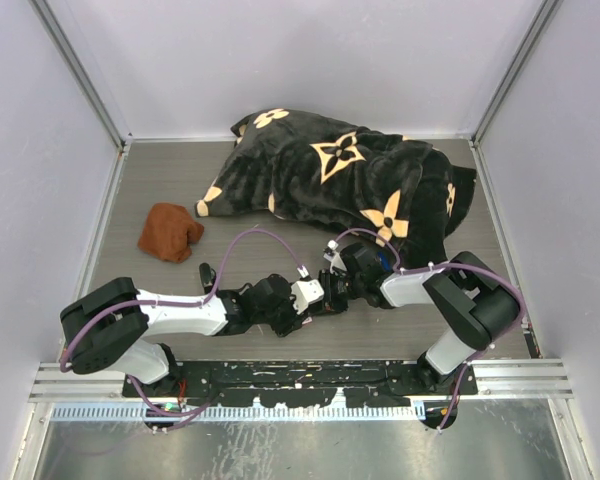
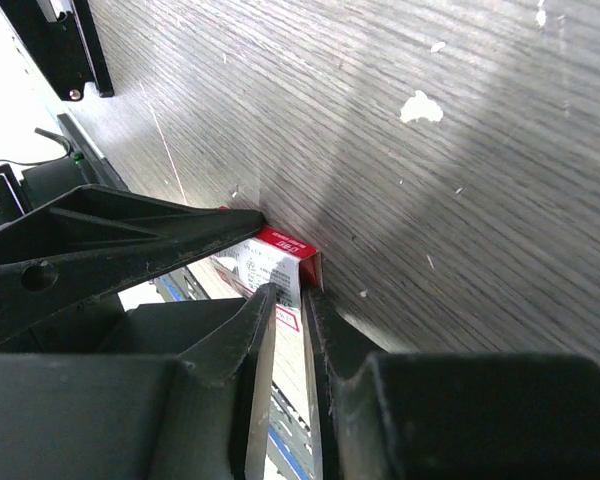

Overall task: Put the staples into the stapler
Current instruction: Open the staple box at the center of the board.

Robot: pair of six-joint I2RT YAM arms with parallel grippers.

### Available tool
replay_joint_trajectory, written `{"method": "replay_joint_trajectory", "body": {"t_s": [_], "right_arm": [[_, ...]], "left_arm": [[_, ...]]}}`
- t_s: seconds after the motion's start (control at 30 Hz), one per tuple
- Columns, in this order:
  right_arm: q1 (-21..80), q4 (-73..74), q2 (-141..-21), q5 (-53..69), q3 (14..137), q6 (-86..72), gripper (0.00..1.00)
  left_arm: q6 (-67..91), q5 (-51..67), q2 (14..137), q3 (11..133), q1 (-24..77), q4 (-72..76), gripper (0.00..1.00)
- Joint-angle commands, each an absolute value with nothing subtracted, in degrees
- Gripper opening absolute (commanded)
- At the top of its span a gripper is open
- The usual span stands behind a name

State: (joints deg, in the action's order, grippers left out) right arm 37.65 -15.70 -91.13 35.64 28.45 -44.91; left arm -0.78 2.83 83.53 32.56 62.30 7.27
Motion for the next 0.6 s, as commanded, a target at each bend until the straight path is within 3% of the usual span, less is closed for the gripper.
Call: {"method": "replay_joint_trajectory", "body": {"t_s": [0.0,0.27,0.4,0.47,0.57], "right_arm": [[38.5,-22.1,-92.3,40.1,28.5,-47.3,0.23],[38.5,-23.0,-92.9,41.3,28.7,-47.4,0.25],[38.5,-22.5,-92.3,39.7,28.3,-47.2,0.2],[38.5,-21.7,-91.5,38.4,28.1,-47.0,0.17],[38.5,-20.6,-90.5,36.3,27.8,-46.6,0.12]], "left_arm": [[-0.9,4.2,84.8,34.2,62.6,9.0,0.39],[-0.9,4.2,85.1,34.3,62.6,9.1,0.39],[-0.9,3.6,84.9,34.2,62.7,9.1,0.39],[-0.7,3.0,84.5,34.1,62.6,9.2,0.43],[-0.1,1.2,83.3,33.5,62.6,9.5,0.57]]}}
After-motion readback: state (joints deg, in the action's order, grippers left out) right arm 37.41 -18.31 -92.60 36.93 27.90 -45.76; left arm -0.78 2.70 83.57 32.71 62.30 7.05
